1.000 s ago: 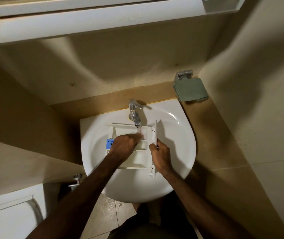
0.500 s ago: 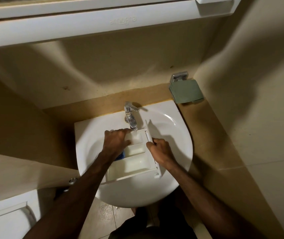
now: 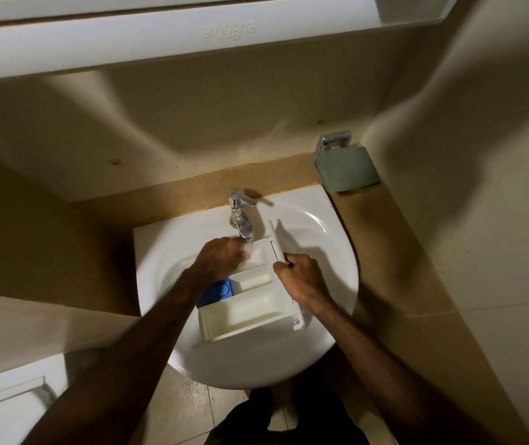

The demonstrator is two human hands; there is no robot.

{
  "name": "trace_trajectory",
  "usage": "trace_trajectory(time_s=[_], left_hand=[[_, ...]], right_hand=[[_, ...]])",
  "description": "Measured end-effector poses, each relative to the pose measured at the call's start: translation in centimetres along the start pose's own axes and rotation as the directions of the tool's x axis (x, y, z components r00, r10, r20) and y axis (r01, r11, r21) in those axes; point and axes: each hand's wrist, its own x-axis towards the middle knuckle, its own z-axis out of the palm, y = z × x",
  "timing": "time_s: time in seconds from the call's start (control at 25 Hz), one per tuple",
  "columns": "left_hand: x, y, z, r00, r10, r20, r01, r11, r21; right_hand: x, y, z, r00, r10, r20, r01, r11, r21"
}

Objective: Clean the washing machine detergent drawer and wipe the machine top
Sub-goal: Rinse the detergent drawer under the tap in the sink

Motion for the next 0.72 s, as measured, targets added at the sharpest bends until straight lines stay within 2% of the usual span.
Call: trace_trajectory(time_s=[0.12,0.2,0.48,0.56,0.64,0.72], left_hand=[[-0.1,0.5,-0.1,0.989,-0.108,-0.099,0.108,0.994,0.0],[0.3,1.0,0.0,0.984,-0.147,-0.104,0.15,0.988,0.021],[-0.5,-0.2,1.1,0.997,-0.049,-0.056,0.046,0.998,-0.05],[-0.9,-0.2,1.0,0.984,-0.046,-0.17,0.05,0.999,0.016],[-0.7,0.2,0.6,0.964,-0.094,-0.247,0.097,0.995,0.001],[-0.1,0.6,0.0,0.98,-0.127,-0.152,0.13,0.991,0.011]], right_hand=[[-0.4,-0.2,0.3,1.0,-0.008,-0.005,0.008,1.0,0.013],[-0.4,-0.3,0.1,1.0,-0.008,-0.019,0.009,1.0,0.024],[-0.3,-0.3,-0.4,0.996,-0.089,-0.032,0.085,0.991,-0.106],[-0.5,-0.5,0.0,0.996,-0.081,-0.029,0.078,0.994,-0.082],[-0.9,-0.6,0.5,0.997,-0.067,-0.028,0.066,0.997,-0.044],[-1.3,-0.3,0.8,0.997,-0.065,-0.042,0.064,0.998,-0.027]])
